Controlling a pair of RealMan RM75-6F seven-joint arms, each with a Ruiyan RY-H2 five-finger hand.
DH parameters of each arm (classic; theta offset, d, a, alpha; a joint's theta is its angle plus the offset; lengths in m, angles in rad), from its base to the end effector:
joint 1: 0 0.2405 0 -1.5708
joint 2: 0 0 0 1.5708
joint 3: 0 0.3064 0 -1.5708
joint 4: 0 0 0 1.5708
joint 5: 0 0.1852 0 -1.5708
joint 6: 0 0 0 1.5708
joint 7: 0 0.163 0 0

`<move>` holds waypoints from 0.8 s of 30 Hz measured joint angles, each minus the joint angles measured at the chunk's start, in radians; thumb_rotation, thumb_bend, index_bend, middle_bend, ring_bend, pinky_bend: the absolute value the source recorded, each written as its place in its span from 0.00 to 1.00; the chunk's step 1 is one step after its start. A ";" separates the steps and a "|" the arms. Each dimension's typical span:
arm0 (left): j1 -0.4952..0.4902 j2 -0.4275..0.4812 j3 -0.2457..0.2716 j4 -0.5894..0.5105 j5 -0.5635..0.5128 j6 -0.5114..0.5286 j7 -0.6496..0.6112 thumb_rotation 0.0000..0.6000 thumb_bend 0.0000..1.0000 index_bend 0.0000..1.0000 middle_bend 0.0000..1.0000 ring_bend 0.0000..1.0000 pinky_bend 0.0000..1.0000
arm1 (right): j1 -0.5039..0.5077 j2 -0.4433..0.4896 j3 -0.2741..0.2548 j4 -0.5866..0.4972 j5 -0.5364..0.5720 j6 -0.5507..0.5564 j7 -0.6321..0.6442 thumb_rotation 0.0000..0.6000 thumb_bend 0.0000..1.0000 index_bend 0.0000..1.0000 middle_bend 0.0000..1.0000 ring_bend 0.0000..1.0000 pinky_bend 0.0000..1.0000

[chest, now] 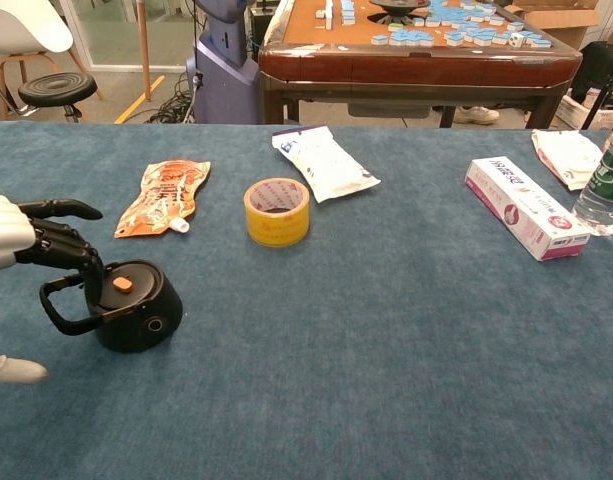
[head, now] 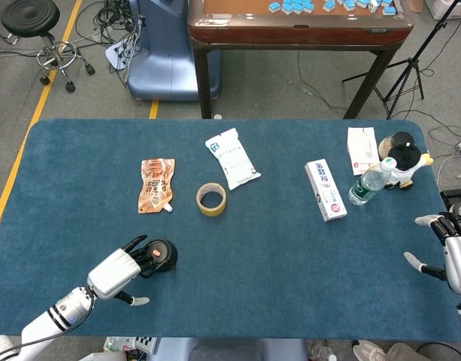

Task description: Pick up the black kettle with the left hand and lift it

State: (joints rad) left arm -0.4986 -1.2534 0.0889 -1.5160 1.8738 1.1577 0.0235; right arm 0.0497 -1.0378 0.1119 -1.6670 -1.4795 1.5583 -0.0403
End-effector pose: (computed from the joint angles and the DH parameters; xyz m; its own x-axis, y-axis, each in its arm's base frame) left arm -0.2453 0.2696 0.0754 0.6162 0.1826 0.7661 0.6295 -0.6987 -0.3398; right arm -0.3373 -0.1993 0.2494 0.4504 0.1180 0.8850 -0.8926 0.0395 0.4490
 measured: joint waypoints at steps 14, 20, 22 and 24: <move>-0.011 -0.028 0.020 0.057 -0.011 0.015 0.000 0.61 0.12 0.42 0.40 0.31 0.03 | -0.006 0.001 -0.001 -0.006 0.004 0.003 -0.005 1.00 0.07 0.34 0.34 0.20 0.19; -0.015 -0.037 0.026 0.062 -0.016 0.016 0.005 0.63 0.12 0.43 0.44 0.36 0.03 | -0.010 0.001 -0.002 -0.005 0.007 0.005 -0.003 1.00 0.07 0.34 0.34 0.20 0.19; -0.018 -0.039 0.027 0.065 -0.020 0.013 0.006 0.63 0.12 0.43 0.44 0.36 0.03 | -0.011 0.002 -0.002 -0.005 0.008 0.005 -0.003 1.00 0.07 0.34 0.34 0.20 0.19; -0.020 -0.040 0.029 0.067 -0.024 0.012 0.008 0.64 0.12 0.43 0.45 0.37 0.03 | -0.012 0.001 -0.001 -0.005 0.009 0.006 -0.003 1.00 0.07 0.34 0.34 0.20 0.19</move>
State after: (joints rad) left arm -0.5181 -1.2933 0.1175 -1.4495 1.8501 1.1697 0.0313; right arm 0.0375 -1.0365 0.1106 -1.6719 -1.4707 1.5641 -0.0434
